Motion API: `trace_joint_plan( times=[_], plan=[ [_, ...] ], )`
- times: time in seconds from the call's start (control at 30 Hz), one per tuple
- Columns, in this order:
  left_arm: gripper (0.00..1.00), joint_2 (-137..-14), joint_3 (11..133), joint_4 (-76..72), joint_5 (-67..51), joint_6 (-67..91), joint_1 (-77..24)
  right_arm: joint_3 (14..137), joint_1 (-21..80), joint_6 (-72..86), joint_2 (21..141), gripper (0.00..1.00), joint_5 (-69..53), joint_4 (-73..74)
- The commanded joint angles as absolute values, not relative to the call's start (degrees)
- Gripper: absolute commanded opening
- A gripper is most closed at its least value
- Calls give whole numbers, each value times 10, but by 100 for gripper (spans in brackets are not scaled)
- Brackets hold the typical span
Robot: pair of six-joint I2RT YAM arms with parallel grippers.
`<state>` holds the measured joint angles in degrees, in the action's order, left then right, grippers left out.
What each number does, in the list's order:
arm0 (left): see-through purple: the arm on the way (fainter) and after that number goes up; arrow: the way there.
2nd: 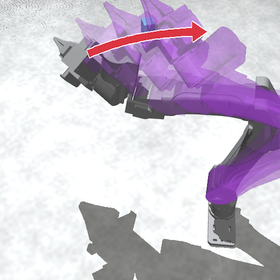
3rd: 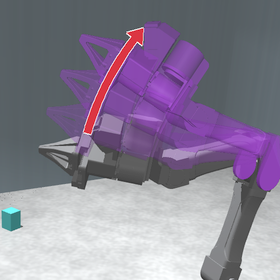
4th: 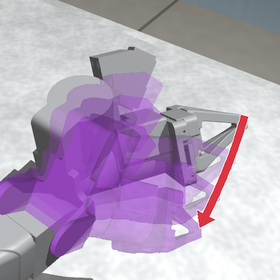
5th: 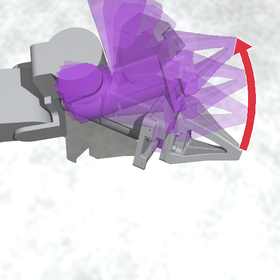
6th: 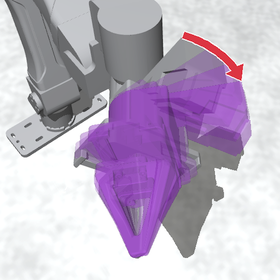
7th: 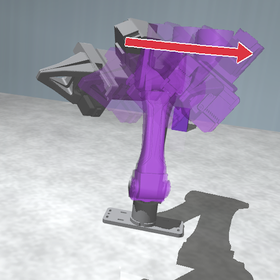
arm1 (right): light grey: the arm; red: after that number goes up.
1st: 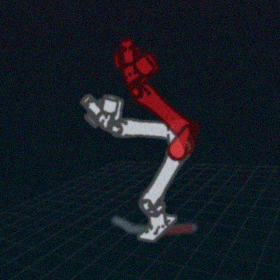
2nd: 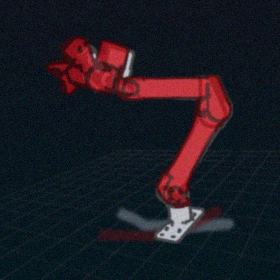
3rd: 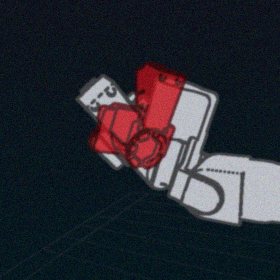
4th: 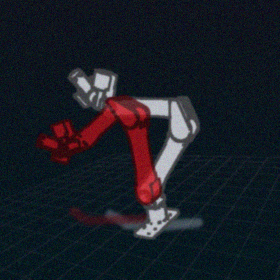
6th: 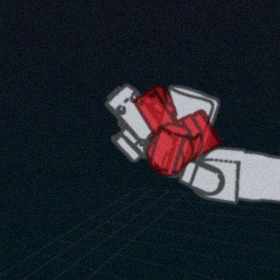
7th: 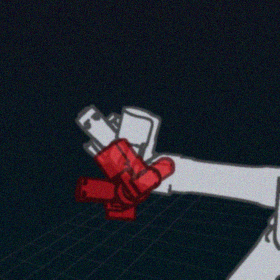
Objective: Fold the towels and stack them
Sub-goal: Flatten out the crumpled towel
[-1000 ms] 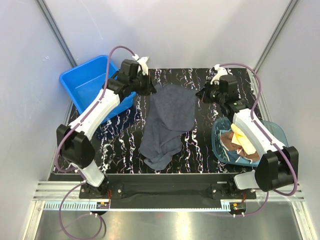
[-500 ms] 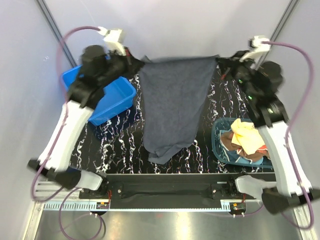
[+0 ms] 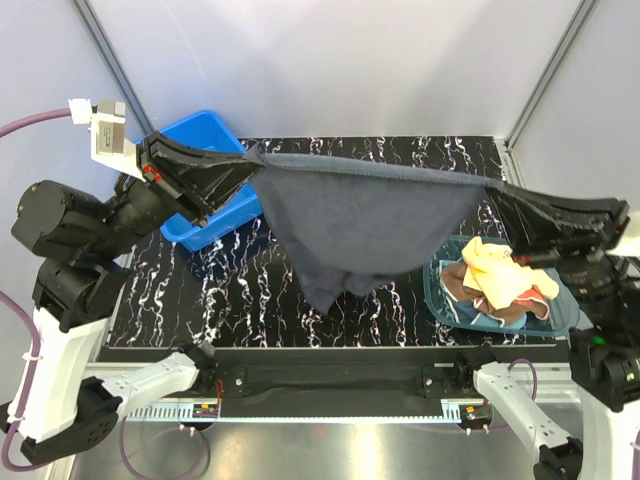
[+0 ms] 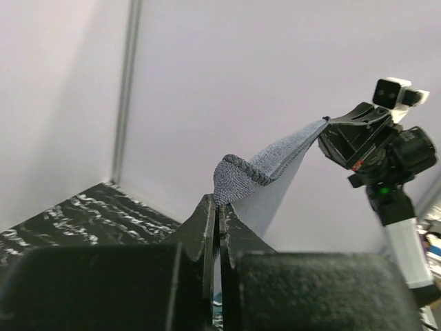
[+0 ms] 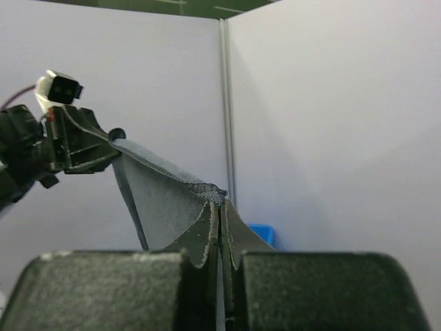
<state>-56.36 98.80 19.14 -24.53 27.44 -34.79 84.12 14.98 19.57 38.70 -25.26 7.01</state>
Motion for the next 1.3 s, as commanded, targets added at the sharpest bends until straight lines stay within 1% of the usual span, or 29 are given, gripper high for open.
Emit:
trace_joint_plan(
  times=[0.0,0.13,0.23,0.27,0.3,0.33,0.37,0.4,0.43,0.5,0.53,0.6,0.63,0.7,0.73,0.77,0.8,0.83,0.9,0.93,1.0,1.17,1.23,1.27],
  plan=[
    [0,-553,973,152,-265,317,-359,838,149,249,374,0,-276,46],
    [0,-557,986,162,-269,326,-360,848,149,251,367,0,-256,49],
    [0,-577,1004,178,-259,314,-360,853,149,233,381,0,-219,57],
    [0,-595,1015,191,-248,293,-360,859,149,222,390,0,-193,64],
    [0,-610,1033,212,-210,279,-360,866,149,201,402,0,-178,82],
    [0,-625,1068,257,-184,247,-359,877,149,187,432,0,-165,88],
    [0,-662,1091,305,-125,230,-359,880,149,159,465,0,-143,89],
    [0,-683,1113,306,-104,217,-356,881,149,149,466,0,-131,86],
    [0,-704,1130,335,-98,201,-335,883,149,136,501,0,-116,82],
    [0,-769,1168,345,-118,204,-298,893,149,101,564,0,-83,67],
    [0,-792,1172,336,-122,209,-264,900,149,89,587,0,-76,57],
    [0,-829,1174,313,-125,209,-239,905,148,59,636,0,-66,25],
    [0,-871,1174,284,-127,207,-217,913,146,51,687,0,-69,15],
    [0,-916,1179,252,-146,207,-201,919,139,34,743,0,-88,-25],
    [0,-961,1181,220,-153,207,-186,924,125,35,798,0,-97,-39],
    [0,-990,1187,207,-160,210,-179,931,114,40,828,0,-126,-52],
    [0,-1016,1205,194,-178,214,-172,940,103,47,887,0,-143,-68],
    [0,-1070,1218,176,-191,218,-160,967,85,52,916,0,-175,-73],
    [0,-1114,1257,161,-214,220,-148,1016,64,61,995,0,-210,-81],
    [0,-1136,1266,154,-219,221,-145,1033,49,63,1018,0,-244,-80],
    [0,-1172,1277,135,-225,219,-142,1059,40,65,1065,0,-275,-77],
    [0,-1180,1264,121,-231,200,-142,1064,35,51,1071,0,-290,-77],
    [0,-1140,1240,114,-241,198,-142,1043,35,51,1034,0,-286,-68],
    [0,-1120,1210,112,-243,198,-143,1035,35,54,1018,0,-284,-55]
  ],
)
